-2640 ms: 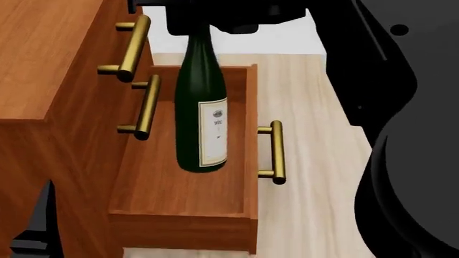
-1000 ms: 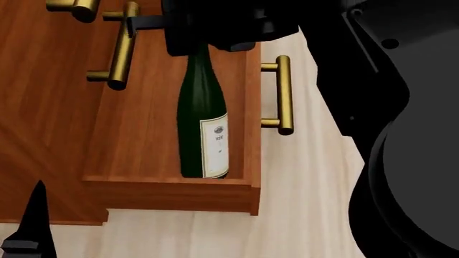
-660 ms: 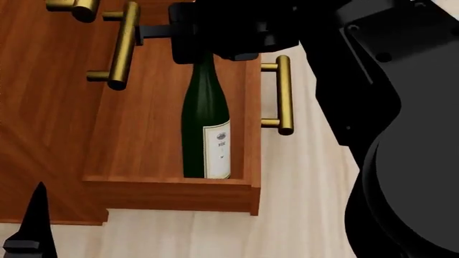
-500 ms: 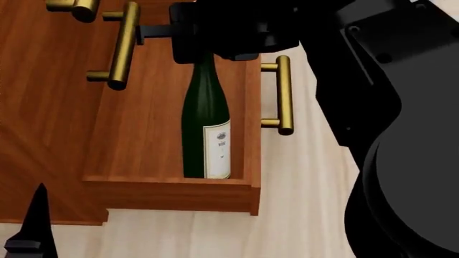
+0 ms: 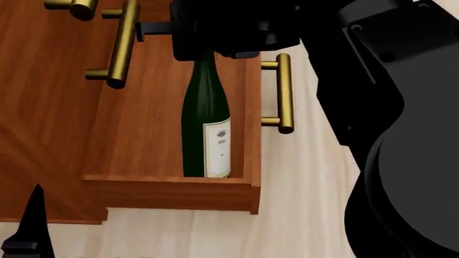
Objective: Put the wine bottle in the bottom drawer of the cabinet.
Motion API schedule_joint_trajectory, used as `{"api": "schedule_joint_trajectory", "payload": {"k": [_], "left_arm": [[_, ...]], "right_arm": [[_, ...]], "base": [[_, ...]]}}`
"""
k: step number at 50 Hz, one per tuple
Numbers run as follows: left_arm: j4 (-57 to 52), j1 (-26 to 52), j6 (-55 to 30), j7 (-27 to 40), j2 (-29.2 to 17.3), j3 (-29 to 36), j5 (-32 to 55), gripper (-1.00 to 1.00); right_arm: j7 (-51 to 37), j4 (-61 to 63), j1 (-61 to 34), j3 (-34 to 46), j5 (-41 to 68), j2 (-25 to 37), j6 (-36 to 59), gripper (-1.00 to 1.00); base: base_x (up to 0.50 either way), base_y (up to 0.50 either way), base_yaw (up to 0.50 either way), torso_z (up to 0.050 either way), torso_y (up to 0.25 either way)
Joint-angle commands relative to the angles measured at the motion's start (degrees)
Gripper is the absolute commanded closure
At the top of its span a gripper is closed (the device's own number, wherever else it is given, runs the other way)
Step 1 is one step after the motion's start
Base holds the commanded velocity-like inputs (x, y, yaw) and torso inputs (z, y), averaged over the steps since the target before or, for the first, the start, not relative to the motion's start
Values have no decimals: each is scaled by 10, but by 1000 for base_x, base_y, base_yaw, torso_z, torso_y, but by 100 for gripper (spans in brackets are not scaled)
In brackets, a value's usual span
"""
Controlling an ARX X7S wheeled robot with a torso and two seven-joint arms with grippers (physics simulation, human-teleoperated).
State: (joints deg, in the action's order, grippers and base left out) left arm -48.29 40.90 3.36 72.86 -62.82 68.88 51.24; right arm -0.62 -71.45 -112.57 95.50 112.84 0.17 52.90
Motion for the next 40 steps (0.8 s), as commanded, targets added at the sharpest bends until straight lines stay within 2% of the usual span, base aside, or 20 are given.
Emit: {"api": "schedule_joint_trajectory", "payload": {"k": [1,40], "left_arm": [[-1,0,-4,0,0,-1,-2,-100],[0,-5,-7,5,3,-7,-8,-100]], "right_arm": [[5,7,6,3,8,-2,2,100],[5,7,6,3,8,-2,2,100]], "base": [[0,0,0,0,-78],[0,0,0,0,-113]]}}
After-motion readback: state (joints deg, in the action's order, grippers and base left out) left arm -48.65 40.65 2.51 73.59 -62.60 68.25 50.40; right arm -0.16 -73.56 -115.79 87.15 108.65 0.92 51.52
